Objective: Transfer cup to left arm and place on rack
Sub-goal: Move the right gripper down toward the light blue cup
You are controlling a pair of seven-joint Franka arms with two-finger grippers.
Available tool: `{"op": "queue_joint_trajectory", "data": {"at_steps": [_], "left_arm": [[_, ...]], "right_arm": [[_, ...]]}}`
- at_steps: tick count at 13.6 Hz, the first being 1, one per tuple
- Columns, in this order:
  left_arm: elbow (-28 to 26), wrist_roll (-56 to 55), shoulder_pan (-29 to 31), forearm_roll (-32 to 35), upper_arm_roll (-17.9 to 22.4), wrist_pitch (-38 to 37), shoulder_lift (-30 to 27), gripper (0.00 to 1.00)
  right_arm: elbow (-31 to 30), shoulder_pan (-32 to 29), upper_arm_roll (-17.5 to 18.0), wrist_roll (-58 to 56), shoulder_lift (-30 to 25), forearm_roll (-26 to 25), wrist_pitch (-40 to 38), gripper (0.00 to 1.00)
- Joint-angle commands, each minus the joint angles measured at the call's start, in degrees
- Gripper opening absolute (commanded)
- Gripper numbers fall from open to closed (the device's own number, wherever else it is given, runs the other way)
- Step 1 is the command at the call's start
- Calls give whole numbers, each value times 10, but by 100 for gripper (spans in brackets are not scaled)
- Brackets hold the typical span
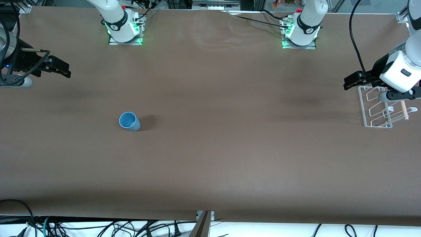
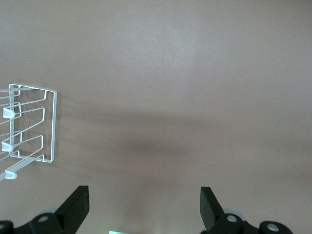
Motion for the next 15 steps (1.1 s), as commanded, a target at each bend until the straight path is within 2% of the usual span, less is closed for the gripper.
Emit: {"op": "queue_joint_trajectory", "data": {"at_steps": [1,8,12,15], "left_arm": [[16,10,-2,14,-1,-14,6,100],[16,10,-2,14,-1,-13,6,100],[16,10,-2,14,-1,-12,6,100],[16,10,-2,14,-1,-12,6,100]], "right_arm": [[1,-11,9,-8,-2,-8,-5,100],[-6,-11,10,-7,32,-12,13,100],[-36,-7,20,-6,70,-22,61,100],[-49,-7,22,-7,133,-16,115,100]]}}
